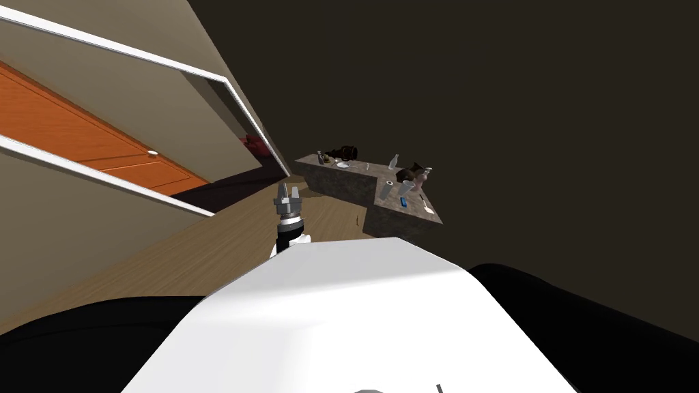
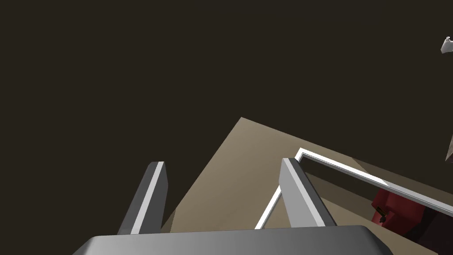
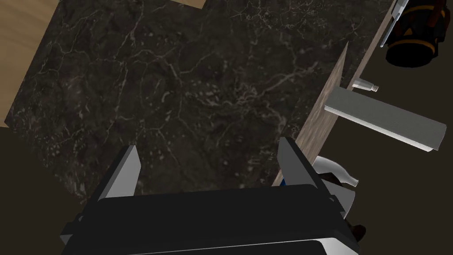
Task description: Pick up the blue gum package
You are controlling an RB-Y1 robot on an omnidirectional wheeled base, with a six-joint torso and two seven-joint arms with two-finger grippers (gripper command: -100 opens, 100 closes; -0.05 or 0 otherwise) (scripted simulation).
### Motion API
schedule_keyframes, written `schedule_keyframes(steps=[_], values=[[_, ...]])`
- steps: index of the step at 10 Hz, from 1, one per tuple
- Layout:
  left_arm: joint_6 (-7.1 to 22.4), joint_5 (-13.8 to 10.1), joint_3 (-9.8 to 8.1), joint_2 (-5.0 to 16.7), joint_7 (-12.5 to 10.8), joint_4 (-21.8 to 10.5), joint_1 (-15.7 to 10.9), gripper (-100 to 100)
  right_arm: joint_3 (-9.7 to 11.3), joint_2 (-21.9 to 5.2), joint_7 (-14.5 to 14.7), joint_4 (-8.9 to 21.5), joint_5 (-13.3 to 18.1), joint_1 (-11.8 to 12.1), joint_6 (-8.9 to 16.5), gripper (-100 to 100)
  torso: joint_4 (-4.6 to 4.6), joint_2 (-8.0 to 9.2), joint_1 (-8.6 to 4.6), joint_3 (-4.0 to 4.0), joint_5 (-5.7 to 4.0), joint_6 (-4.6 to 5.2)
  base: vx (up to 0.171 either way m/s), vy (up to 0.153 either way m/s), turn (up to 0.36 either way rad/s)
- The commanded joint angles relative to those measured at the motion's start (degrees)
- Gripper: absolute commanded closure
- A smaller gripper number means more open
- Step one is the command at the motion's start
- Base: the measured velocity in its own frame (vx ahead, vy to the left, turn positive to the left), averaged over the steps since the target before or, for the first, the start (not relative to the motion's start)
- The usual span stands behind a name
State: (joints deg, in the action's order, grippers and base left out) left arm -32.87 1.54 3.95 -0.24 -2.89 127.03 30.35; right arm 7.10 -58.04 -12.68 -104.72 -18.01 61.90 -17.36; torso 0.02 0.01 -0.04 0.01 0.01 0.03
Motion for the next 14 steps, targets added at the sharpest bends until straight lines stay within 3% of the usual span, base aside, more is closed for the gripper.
schedule_keyframes(steps=[1,9,14], values=[[0.00,0.00,0.00,0.00,0.00,0.00,0.00,0,0.66,-2.86,-0.66,1.30,-1.89,1.85,0.96,-100,0.00,0.00,0.00,0.00,0.00,0.00,0.027,0.036,0.274],[0.00,0.00,0.00,0.00,0.00,0.00,0.00,0,3.68,-17.71,-2.34,7.29,-8.13,6.72,2.72,-100,-0.01,-0.05,-0.05,-0.03,-0.02,0.00,0.023,0.012,0.176],[0.00,0.00,0.00,0.00,0.00,0.00,0.00,0,4.97,-26.29,-2.81,10.00,-11.03,8.46,3.44,-100,-0.01,-0.06,-0.07,-0.04,-0.01,-0.02,0.021,-0.006,0.158]])
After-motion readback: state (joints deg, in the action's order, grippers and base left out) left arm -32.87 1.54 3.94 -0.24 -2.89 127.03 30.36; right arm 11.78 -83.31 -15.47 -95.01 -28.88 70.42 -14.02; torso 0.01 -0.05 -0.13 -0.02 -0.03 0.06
